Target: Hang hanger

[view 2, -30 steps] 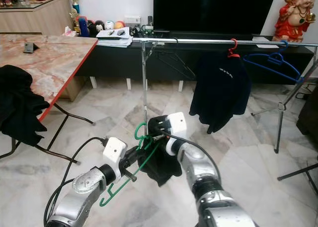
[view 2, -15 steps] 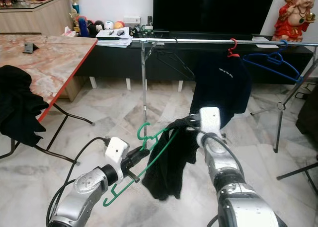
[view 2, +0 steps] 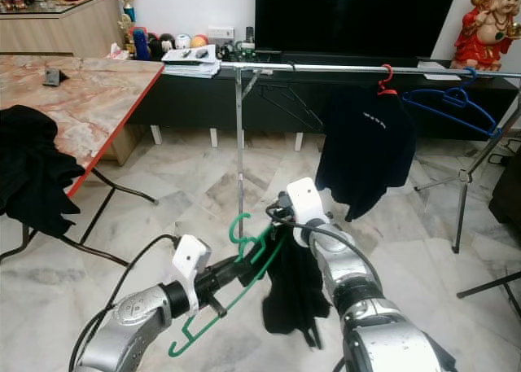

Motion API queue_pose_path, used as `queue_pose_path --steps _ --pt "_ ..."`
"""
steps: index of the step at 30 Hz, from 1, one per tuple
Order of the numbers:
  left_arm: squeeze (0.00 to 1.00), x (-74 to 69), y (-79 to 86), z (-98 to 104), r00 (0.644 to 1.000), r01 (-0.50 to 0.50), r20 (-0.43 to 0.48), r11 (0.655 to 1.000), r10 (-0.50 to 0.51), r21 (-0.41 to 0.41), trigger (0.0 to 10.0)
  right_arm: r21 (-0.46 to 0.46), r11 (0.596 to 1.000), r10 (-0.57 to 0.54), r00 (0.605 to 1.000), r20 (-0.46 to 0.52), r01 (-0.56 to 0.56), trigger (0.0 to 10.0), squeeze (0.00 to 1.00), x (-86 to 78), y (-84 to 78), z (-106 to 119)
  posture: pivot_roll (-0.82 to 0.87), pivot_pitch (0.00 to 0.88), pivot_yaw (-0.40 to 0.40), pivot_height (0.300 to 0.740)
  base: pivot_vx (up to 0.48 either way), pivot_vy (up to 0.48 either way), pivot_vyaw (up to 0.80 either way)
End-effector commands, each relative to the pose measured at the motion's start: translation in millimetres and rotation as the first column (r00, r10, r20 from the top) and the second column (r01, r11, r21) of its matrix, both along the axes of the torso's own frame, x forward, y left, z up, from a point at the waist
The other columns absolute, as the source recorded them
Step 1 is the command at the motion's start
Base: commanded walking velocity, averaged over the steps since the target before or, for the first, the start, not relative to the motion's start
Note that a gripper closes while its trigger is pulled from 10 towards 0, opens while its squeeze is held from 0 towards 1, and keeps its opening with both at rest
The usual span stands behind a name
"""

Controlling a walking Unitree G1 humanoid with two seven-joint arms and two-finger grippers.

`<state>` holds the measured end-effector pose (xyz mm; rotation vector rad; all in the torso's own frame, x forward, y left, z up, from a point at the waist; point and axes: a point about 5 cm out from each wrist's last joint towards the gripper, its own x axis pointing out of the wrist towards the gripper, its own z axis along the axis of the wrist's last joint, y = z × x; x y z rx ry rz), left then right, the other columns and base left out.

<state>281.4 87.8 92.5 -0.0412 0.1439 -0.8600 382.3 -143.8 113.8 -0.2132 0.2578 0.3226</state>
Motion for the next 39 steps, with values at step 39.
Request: queue_pose_path --steps 39 --pt "0.00 -7.8 -15.3 0 0.986 0.162 0.008 0.981 -0.164 0.107 10.0 -0.152 0.973 0.181 0.983 0.026 -0.175 10.0 0.00 -0.6 21.2 3 0.09 0.007 -0.060 0.740 0.000 0.000 0.00"
